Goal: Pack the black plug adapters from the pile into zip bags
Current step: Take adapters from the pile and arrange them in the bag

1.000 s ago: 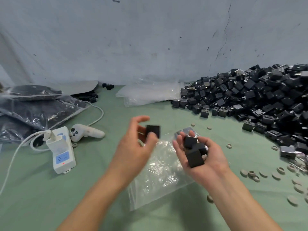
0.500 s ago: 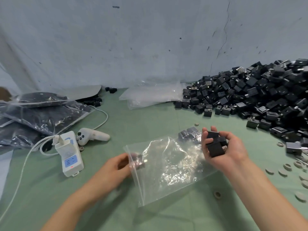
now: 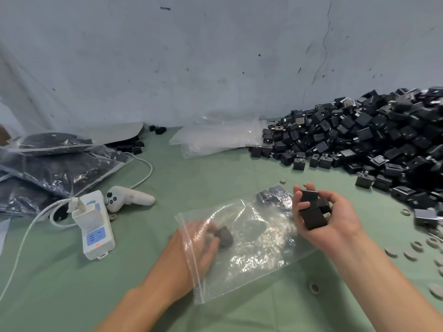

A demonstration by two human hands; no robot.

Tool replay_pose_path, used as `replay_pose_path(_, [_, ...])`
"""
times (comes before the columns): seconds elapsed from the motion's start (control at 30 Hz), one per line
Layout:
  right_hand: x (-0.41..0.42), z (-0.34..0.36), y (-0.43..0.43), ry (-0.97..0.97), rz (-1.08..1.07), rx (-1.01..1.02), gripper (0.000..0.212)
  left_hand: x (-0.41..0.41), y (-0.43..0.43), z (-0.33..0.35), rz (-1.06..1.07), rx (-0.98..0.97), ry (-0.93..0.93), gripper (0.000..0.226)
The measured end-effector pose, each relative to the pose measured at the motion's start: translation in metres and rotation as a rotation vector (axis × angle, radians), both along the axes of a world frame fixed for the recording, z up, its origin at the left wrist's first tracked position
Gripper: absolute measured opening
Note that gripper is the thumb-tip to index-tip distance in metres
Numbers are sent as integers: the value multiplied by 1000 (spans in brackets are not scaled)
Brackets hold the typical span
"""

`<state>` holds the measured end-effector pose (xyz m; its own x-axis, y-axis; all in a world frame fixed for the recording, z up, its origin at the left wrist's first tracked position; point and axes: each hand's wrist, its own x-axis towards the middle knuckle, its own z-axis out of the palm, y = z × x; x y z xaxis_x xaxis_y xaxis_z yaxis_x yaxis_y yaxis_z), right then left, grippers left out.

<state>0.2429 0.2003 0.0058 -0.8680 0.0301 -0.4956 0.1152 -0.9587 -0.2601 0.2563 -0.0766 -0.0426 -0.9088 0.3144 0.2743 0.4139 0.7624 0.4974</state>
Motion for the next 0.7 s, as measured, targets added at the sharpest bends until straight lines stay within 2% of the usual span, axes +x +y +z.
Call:
replay_pose_path(0.1, [-2,-1,0,1,2,4,19,-3,-6,-4,-54,-52,19,17])
replay_pose_path(0.23, [-2,-1,1,7,-4,-6,20,-13,10,0,-141,-166,161,7])
replay_pose_path(0.3, [-2,0,4,11,-12,-18,19,-19,22,2,-207,-161,224,9])
replay_pose_path(0.33, [-2,1,5,14,-15,-24,19,-22,27,3,-232,-140,214,13])
replay_pose_path(0.4, [-2,2,6,16,-19,-34,19,-25,35,3,-266,-90,81,14])
replay_pose_path(0.47, [-1,3,7,16,-22,-41,19,-27,41,3,-300,-61,-56,30])
replay_pose_path(0.53, [-1,3,7,12,-25,-46,19,-33,44,0,-313,-89,-41,34])
replay_pose_path(0.63, [-1,4,8,9,-26,-49,18,-39,49,-2,-316,-138,-114,45])
replay_pose_path(0.7, [-1,5,10,9,-32,-54,18,-44,52,1,-309,-102,-53,35])
